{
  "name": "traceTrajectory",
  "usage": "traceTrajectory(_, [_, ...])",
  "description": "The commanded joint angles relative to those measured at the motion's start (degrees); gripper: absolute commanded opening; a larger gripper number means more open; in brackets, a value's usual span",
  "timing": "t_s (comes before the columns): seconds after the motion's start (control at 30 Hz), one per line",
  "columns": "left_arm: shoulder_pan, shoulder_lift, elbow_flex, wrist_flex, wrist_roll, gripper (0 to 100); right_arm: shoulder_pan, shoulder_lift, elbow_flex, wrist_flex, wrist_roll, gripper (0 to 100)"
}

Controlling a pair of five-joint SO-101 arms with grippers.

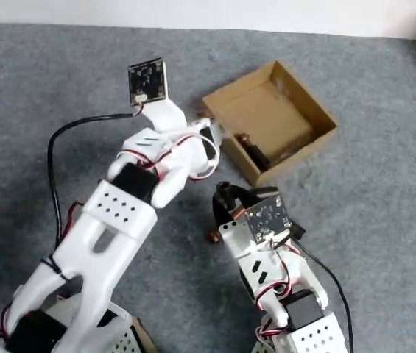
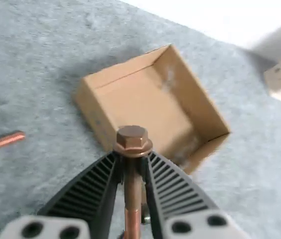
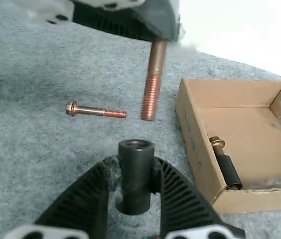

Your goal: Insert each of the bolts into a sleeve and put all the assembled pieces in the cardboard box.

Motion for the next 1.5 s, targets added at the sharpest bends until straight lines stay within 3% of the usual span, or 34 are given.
traceTrajectory(0.0, [0.7, -3.8, -0.4, -1.6, 1.9, 1, -0.8, -1.2, 4.6, -1.8, 1.1, 0.6])
traceTrajectory(0.4, [6.4, -7.8, 6.6, -1.7, 4.2, 1, -0.6, -1.2, 4.6, -1.8, 1.1, 0.6])
traceTrajectory(0.8, [6.4, -18.0, 9.3, -1.6, 4.2, 1, -0.6, -1.2, 4.8, -1.8, 1.1, 0.6])
traceTrajectory(1.47, [5.8, -18.4, 9.8, 1.5, 1.5, 1, 1.6, -1.2, 4.8, -1.8, 1.2, 0.6])
